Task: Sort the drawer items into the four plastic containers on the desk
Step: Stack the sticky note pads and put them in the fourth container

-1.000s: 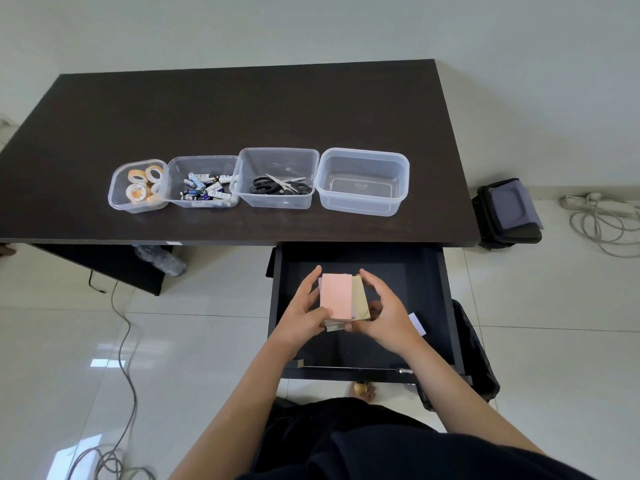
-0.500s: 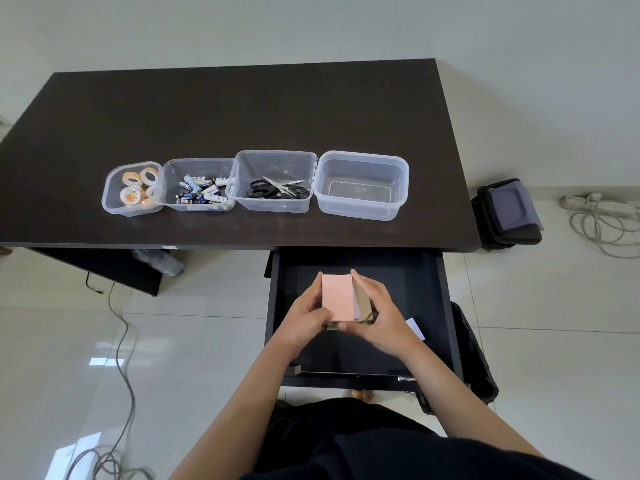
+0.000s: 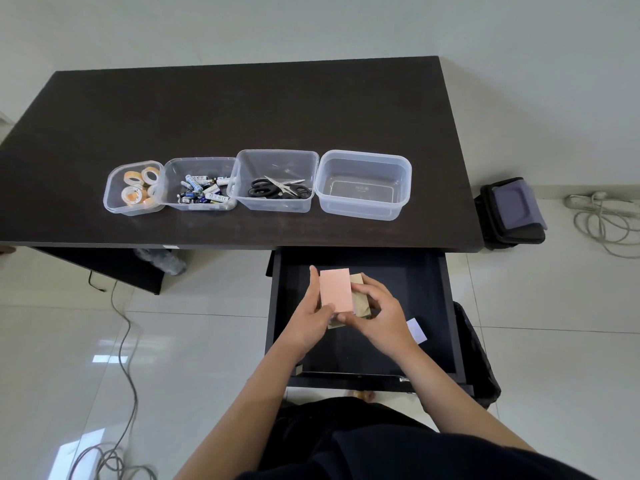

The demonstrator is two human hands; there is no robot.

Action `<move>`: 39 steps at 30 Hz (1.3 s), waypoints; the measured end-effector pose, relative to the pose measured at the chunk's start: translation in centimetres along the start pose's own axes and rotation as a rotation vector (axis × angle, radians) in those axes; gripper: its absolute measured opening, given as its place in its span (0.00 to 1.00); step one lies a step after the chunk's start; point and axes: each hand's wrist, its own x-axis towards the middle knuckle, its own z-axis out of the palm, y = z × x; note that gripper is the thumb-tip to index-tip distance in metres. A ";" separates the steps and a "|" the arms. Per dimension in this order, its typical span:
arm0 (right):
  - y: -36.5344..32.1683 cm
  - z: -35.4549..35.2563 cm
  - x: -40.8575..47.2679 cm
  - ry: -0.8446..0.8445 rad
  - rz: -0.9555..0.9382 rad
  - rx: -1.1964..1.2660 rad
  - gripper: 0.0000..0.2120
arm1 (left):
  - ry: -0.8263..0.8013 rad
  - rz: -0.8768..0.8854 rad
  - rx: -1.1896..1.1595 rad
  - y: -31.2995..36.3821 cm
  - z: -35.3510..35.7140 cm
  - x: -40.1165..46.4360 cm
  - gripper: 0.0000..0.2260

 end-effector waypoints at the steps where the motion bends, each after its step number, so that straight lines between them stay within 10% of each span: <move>1: 0.0 0.0 0.0 0.006 0.006 0.024 0.26 | 0.010 0.033 -0.027 -0.2 0.0 0.0 0.32; 13: 1.3 -4.4 0.1 -0.047 0.181 0.092 0.27 | 0.104 -0.088 -0.451 -0.9 0.0 -1.2 0.17; 25: 10.3 -5.7 0.4 -0.155 0.408 -0.780 0.29 | 0.112 -0.159 -0.460 -3.1 -0.8 -2.7 0.17; 39: 3.9 -6.5 0.4 -0.068 0.403 -0.222 0.12 | 0.096 -0.180 -0.430 -3.1 -1.3 -2.4 0.17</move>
